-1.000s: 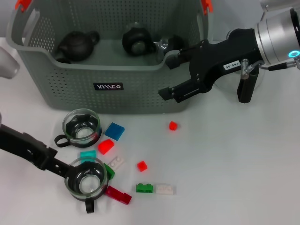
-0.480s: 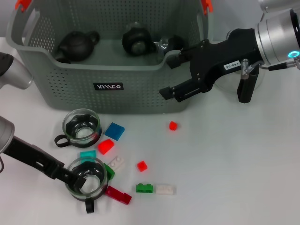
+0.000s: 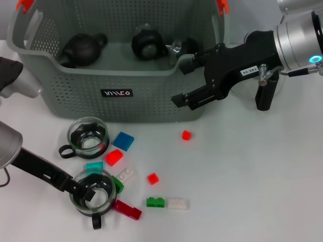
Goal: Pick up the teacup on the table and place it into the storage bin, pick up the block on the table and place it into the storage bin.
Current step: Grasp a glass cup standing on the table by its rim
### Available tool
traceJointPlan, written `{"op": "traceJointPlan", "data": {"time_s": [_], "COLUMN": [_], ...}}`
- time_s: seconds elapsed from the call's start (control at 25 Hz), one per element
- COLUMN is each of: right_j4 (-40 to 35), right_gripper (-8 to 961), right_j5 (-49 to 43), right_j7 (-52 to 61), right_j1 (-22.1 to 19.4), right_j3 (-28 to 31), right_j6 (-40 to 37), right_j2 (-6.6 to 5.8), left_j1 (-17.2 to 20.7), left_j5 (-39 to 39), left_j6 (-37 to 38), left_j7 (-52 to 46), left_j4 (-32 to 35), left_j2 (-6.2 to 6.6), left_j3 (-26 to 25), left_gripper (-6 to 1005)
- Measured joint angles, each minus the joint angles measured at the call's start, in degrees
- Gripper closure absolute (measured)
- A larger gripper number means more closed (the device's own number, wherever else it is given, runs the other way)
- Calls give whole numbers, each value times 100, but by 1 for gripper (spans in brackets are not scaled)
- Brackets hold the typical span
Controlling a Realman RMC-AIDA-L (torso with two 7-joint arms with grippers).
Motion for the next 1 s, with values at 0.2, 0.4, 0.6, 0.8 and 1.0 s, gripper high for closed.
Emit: {"op": "traceJointPlan", "data": {"time_s": [0.2,0.4,0.6,0.8,1.0], "right_j4": [0,0,0,0,0], "right_gripper": [41,39,40,40,41], "right_j5": [0,0,-7,-21,-28], "right_j7": [-5,-12,-14,-15,-15], "right_j1": [6,5,5,5,5], "right_j3": [0,0,0,0,-13], "right_j6": [0,6,38,51,67], "right_j2": [-1,-7,-8,-8,-9], "left_j1": [-38,-103,-131,-179,-185], "left_j5": [19,19,21,21,21], "left_j6": [-119,-128,-177,-234,-253], "left_j7": [-36,-55,-68,-70,-70], "left_j4": [118,144,186,355,370], "left_j2": [-2,1,-11,-8,-15], "left_j3": [37,41,41,41,58], "left_gripper": [156,156,157,157,158]}}
